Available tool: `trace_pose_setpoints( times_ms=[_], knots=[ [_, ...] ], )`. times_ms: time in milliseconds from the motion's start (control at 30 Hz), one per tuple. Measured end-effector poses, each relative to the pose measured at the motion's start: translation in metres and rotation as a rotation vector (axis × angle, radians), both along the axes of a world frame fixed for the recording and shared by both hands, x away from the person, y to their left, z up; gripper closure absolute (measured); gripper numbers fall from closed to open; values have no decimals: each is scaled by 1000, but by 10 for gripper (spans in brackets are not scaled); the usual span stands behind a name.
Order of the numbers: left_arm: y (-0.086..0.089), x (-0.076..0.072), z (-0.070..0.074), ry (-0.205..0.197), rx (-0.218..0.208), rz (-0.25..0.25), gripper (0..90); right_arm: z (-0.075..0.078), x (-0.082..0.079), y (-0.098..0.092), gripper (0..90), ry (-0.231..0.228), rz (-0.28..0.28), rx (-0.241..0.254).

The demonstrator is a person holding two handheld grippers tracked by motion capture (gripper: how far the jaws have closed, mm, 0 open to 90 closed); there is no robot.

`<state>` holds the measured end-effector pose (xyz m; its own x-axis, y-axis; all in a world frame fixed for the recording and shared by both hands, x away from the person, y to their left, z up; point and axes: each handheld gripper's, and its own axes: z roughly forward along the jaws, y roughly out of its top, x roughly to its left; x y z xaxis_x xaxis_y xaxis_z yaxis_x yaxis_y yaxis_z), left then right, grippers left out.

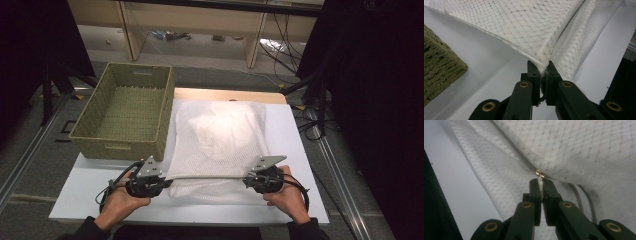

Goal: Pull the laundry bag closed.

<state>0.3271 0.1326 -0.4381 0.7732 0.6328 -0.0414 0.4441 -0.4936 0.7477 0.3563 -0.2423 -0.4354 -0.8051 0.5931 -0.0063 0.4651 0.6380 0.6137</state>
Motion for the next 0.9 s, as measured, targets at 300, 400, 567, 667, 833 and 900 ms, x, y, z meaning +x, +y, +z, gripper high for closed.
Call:
trace_pose_setpoints(
  times_ms=[300,400,567,667,833,900],
  knots=[
    [4,0,1,0,-5,14,855,-1,2,-28,877,-23,-76,0],
    [5,1,1,-4,-2,14,856,1,-1,-38,877,-7,-108,-7],
    [6,1,1,-10,9,4,856,-1,-5,-48,877,-2,-124,19],
    [6,0,1,-4,0,27,856,-3,-7,-53,877,-6,-160,22],
    [6,0,1,2,-7,26,856,-5,-11,-71,877,1,-213,30],
    [6,1,1,-6,3,23,856,-6,-14,-75,877,11,-223,31]
  ],
)
